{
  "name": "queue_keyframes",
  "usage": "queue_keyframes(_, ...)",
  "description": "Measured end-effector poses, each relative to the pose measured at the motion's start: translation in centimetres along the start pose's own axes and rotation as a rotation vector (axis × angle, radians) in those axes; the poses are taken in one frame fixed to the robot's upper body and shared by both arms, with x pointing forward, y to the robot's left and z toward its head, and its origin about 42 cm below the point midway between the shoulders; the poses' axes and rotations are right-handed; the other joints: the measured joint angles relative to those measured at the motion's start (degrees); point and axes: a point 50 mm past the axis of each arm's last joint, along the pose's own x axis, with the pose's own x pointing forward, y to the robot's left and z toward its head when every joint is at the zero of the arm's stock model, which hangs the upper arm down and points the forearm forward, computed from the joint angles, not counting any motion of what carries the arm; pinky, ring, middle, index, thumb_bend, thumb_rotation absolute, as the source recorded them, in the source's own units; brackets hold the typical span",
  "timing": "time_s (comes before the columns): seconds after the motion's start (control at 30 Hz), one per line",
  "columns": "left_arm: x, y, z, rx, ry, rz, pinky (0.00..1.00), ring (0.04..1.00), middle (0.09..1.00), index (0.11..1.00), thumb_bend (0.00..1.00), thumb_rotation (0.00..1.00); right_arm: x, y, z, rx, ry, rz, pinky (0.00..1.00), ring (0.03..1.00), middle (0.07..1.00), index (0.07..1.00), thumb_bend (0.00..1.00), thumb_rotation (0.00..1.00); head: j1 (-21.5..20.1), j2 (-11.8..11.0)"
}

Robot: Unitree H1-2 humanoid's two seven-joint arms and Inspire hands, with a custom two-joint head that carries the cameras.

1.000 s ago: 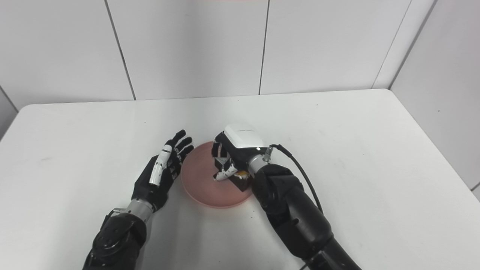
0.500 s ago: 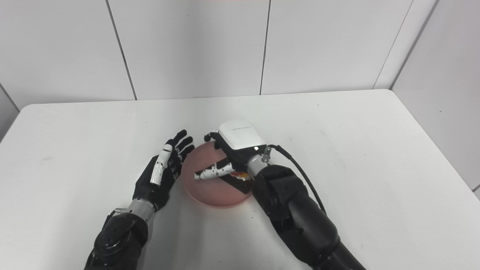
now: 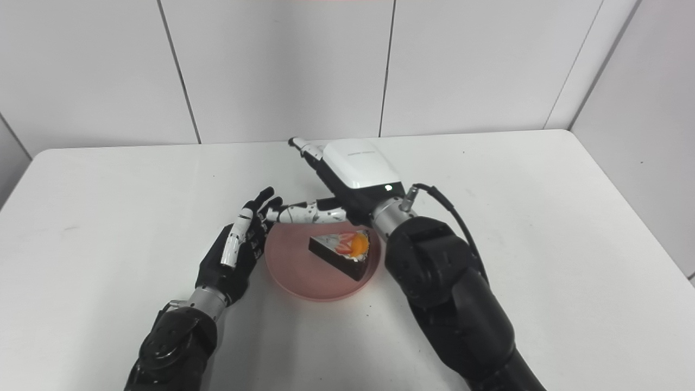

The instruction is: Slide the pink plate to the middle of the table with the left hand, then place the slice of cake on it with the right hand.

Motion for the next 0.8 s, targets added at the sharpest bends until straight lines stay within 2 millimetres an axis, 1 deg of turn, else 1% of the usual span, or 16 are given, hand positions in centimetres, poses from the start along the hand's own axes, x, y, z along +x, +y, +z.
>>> queue_keyframes(0.1, -0.1, 0.0, 0.0, -0.001, -0.001, 0.001, 0.97, 0.935, 0.936, 0.916, 0.34, 1.0, -0.5, -0.1, -1.2, 0.108, 0.027, -0.08, 0.59, 0.796, 0.934, 0.976, 0.86, 1.0, 0.1, -0.1)
queue_keyframes(0.17, -0.3, 0.0, 0.0, -0.002, -0.004, 0.004, 0.97, 0.936, 0.937, 0.917, 0.34, 1.0, -0.9, 0.7, -2.4, 0.163, 0.064, -0.091, 0.6, 0.799, 0.935, 0.974, 0.85, 1.0, 0.1, -0.1)
queue_keyframes(0.2, -0.4, 0.1, 0.0, -0.002, -0.005, 0.006, 0.97, 0.937, 0.939, 0.921, 0.34, 1.0, -1.1, 1.1, -2.8, 0.177, 0.078, -0.084, 0.64, 0.822, 0.941, 0.973, 0.83, 1.0, 0.1, -0.1)
queue_keyframes(0.23, -0.6, 0.1, 0.0, -0.002, -0.006, 0.009, 0.96, 0.939, 0.943, 0.93, 0.35, 1.0, -1.4, 1.6, -3.3, 0.198, 0.09, -0.078, 0.72, 0.868, 0.954, 0.971, 0.81, 1.0, 0.2, -0.1)
queue_keyframes(0.3, -1.0, 0.1, -0.1, -0.002, -0.009, 0.019, 0.96, 0.949, 0.954, 0.946, 0.36, 1.0, -2.1, 2.4, -4.5, 0.293, 0.123, -0.096, 0.81, 0.919, 0.967, 0.972, 0.74, 1.0, 0.1, -0.1)
queue_keyframes(0.37, -1.8, 0.2, -0.1, -0.004, -0.017, 0.034, 0.96, 0.951, 0.956, 0.949, 0.36, 1.0, -3.1, 3.8, -6.0, 0.372, 0.183, -0.114, 0.82, 0.926, 0.969, 0.972, 0.73, 1.0, 0.1, -0.1)
queue_keyframes(0.4, -2.0, 0.3, -0.2, -0.004, -0.02, 0.039, 0.97, 0.961, 0.966, 0.96, 0.37, 1.0, -3.5, 4.7, -6.5, 0.397, 0.205, -0.106, 0.86, 0.941, 0.975, 0.984, 0.67, 1.0, 0.1, -0.1)
queue_keyframes(0.43, -2.2, 0.3, -0.2, 0.004, -0.022, 0.044, 0.97, 0.966, 0.97, 0.965, 0.37, 1.0, -3.9, 5.4, -7.0, 0.434, 0.215, -0.102, 0.88, 0.948, 0.977, 0.99, 0.64, 1.0, -0.3, -0.3)
queue_keyframes(0.5, -2.8, 0.5, -0.2, 0.016, -0.037, 0.056, 0.98, 0.969, 0.973, 0.969, 0.38, 1.0, -4.9, 6.7, -7.4, 0.518, 0.222, -0.134, 0.9, 0.953, 0.977, 0.993, 0.59, 1.0, -0.5, -0.4)
queue_keyframes(0.57, -3.3, 0.7, -0.4, 0.027, -0.044, 0.066, 0.98, 0.971, 0.975, 0.972, 0.39, 1.0, -5.6, 7.9, -7.6, 0.585, 0.227, -0.167, 0.91, 0.952, 0.976, 0.995, 0.58, 1.0, -0.8, -0.4)
queue_keyframes(0.63, -3.8, 1.0, -0.4, 0.037, -0.049, 0.073, 0.98, 0.965, 0.969, 0.97, 0.39, 1.0, -5.9, 8.6, -7.5, 0.644, 0.21, -0.19, 0.92, 0.962, 0.988, 1.0, 0.55, 1.0, -0.9, -0.5)
queue_keyframes(0.7, -4.1, 1.2, -0.4, 0.046, -0.053, 0.08, 0.98, 0.963, 0.969, 0.969, 0.39, 1.0, -5.9, 8.8, -7.5, 0.697, 0.193, -0.226, 0.92, 0.966, 0.991, 1.0, 0.53, 1.0, -0.9, -0.5)
queue_keyframes(0.73, -4.3, 1.2, -0.4, 0.046, -0.052, 0.083, 0.98, 0.962, 0.969, 0.969, 0.38, 1.0, -5.9, 8.8, -7.4, 0.717, 0.183, -0.241, 0.93, 0.971, 0.995, 1.0, 0.51, 1.0, -0.9, -0.5)
queue_keyframes(0.8, -4.5, 1.3, -0.5, 0.046, -0.055, 0.089, 0.97, 0.961, 0.97, 0.967, 0.39, 1.0, -5.8, 8.9, -7.5, 0.746, 0.128, -0.295, 0.93, 0.973, 0.996, 1.0, 0.48, 1.0, -0.9, -0.4)
